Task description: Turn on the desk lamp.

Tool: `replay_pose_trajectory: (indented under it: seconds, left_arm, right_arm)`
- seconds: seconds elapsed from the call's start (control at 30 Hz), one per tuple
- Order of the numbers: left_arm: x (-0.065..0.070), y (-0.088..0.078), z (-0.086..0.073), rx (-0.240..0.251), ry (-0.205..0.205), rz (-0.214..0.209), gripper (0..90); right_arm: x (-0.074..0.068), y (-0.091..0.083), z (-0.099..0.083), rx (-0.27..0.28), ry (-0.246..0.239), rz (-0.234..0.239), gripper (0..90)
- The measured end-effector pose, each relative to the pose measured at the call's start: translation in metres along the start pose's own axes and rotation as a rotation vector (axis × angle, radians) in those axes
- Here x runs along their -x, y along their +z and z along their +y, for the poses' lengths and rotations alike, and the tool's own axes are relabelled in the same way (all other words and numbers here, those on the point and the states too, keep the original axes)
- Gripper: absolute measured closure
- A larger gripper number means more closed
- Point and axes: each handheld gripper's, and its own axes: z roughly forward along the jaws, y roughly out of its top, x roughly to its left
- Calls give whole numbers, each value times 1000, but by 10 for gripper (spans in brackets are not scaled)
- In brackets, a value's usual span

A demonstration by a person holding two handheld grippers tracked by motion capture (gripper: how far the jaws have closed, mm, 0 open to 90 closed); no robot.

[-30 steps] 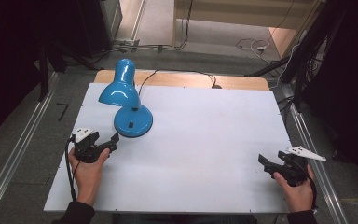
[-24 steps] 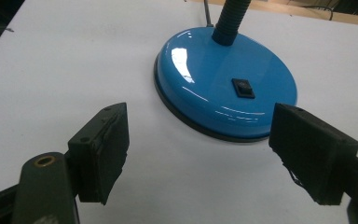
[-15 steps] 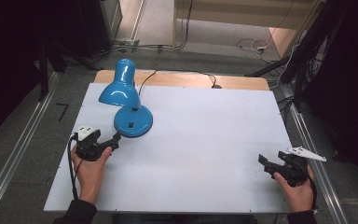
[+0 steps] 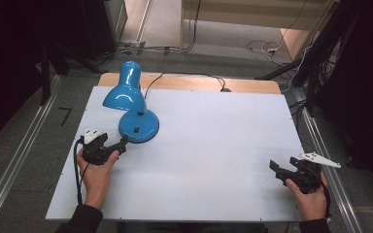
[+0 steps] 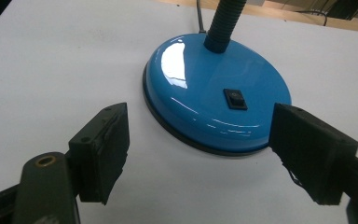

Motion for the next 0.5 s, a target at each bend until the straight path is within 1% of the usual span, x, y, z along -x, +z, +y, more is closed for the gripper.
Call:
replay_pose_trajectory:
  seconds: [0.13,0.37,0.5]
  left_arm:
    - [1,1,1,-2,-1,-5,243]
    - [5,5,6,-4,23,-7,260]
    - [8,10,8,-2,21,-14,268]
  right_arm:
    - [0,0,0,0,-2,-1,141]
    - [0,1,0,-2,-1,-2,141]
    - [0,1,0,-6,1,-1,141]
